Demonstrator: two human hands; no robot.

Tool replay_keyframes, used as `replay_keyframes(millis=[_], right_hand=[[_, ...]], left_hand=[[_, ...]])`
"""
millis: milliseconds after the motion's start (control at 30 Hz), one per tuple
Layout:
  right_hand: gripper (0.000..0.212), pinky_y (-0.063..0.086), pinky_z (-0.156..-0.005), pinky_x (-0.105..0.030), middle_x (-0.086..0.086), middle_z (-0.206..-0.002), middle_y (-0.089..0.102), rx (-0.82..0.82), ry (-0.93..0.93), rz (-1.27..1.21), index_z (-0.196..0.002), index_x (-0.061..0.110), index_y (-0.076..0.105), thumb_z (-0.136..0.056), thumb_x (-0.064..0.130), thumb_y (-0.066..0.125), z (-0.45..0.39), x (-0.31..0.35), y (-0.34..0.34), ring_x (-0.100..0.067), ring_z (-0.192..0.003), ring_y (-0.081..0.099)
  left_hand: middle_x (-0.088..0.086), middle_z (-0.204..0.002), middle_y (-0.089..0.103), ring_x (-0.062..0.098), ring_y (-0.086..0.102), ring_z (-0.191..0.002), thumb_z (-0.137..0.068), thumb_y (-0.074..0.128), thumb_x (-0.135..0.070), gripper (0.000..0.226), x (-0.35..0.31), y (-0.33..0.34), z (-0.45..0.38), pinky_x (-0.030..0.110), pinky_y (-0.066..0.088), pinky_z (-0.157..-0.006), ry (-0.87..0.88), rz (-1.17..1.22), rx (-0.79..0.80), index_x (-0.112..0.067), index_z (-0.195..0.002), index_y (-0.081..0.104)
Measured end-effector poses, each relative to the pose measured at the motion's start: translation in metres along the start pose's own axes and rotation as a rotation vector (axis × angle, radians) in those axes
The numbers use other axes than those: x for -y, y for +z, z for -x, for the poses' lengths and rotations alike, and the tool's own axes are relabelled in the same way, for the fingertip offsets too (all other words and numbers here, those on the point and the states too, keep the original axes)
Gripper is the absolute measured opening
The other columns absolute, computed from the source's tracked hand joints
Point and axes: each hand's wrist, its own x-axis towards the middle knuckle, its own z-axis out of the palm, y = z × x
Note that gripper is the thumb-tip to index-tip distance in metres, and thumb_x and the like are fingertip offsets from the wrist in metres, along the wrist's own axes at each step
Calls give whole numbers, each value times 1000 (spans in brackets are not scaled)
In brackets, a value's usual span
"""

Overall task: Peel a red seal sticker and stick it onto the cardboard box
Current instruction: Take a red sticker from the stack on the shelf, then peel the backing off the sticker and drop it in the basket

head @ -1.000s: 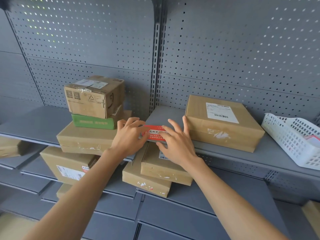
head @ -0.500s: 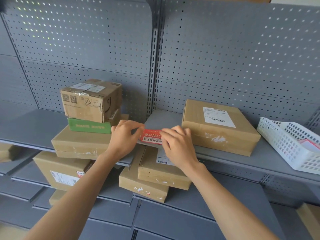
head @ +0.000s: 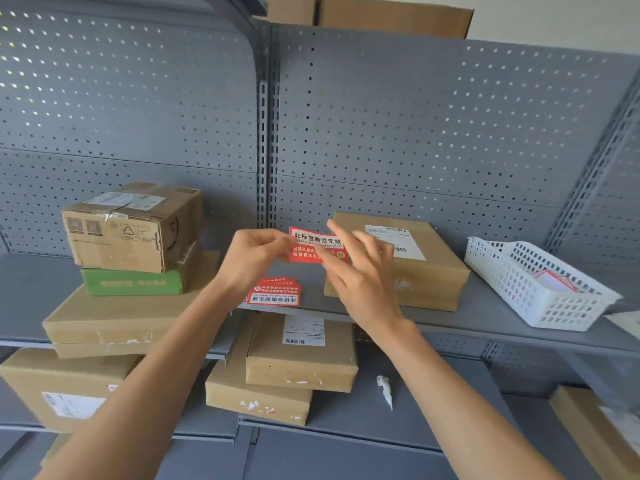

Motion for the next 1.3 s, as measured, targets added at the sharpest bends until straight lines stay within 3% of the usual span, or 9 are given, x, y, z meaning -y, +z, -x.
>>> replay_keyframes(millis=[100, 200, 267, 333, 467, 700, 900, 1067, 1300], right_hand=[[41, 37, -98, -47, -11, -153, 51, -13, 139, 1, -132, 20, 68, -91, 28, 71, 5, -14, -19, -28, -127, 47], [44, 43, -107, -50, -1, -142, 60, -85, 503, -230, -135, 21, 62, -93, 34, 66, 11, -22, -42, -20, -125, 55], [33, 59, -85, -33, 1, -119, 71, -122, 772, -524, -129, 20, 65, -96, 24, 66, 7, -23, -60, 0, -107, 63], [19, 52, -64, -10, -4, -100, 75, -94, 917, -706, -116, 17, 70, -98, 16, 66, 2, -30, -75, 7, -82, 65], [15, 52, -83, -23, 0, -87, 79, 45, 959, -808, -95, 21, 75, -99, 28, 62, 3, -46, -85, -8, -80, 71], [14, 49, -67, -13, -2, -85, 78, 16, 1002, -927, -94, 10, 74, -100, 15, 62, 5, -51, -95, -10, -74, 66], [11, 49, -65, -16, -1, -84, 78, 2, 1055, -935, -99, 7, 73, -99, 14, 64, 5, -53, -94, -10, -73, 65], [12, 49, -68, -22, -3, -84, 79, 30, 1032, -932, -92, 19, 74, -98, 15, 65, 6, -51, -89, -14, -74, 66], [11, 50, -65, -18, -8, -84, 78, 41, 1022, -941, -92, 9, 74, -97, 9, 64, 6, -51, -85, -16, -70, 65]], left_hand=[[12, -80, 76, 6, 64, -68, -98, 67, -23, 25, -9, 18, -6, 25, 46, -73, 22, 47, 27, -5, -85, 78], [14, -85, 78, 19, 65, -74, -100, 65, -25, 23, -11, 33, -13, 32, 46, -72, 40, 115, 26, -11, -88, 78], [14, -88, 78, 20, 65, -75, -101, 63, -26, 25, -13, 42, -16, 32, 47, -73, 56, 145, 22, -7, -92, 77], [14, -87, 77, 19, 65, -75, -102, 62, -26, 27, -16, 52, -19, 31, 46, -73, 69, 171, 48, -4, -94, 75], [17, -93, 76, 13, 65, -73, -102, 62, -23, 27, -18, 66, -25, 26, 46, -70, 69, 204, 92, 0, -97, 74], [4, -79, 74, 10, 62, -67, -101, 62, -19, 23, -23, 82, -30, 26, 43, -67, 56, 248, 121, -11, -84, 74], [4, -79, 73, 11, 61, -65, -102, 61, -19, 25, -19, 86, -33, 27, 44, -67, 31, 264, 116, -1, -88, 71], [19, -89, 74, 13, 60, -71, -102, 61, -19, 25, -18, 86, -35, 28, 44, -69, 44, 246, 137, -3, -87, 73], [4, -81, 75, 16, 59, -72, -101, 63, -19, 24, -12, 85, -38, 35, 42, -73, 36, 233, 123, -9, -82, 74]])
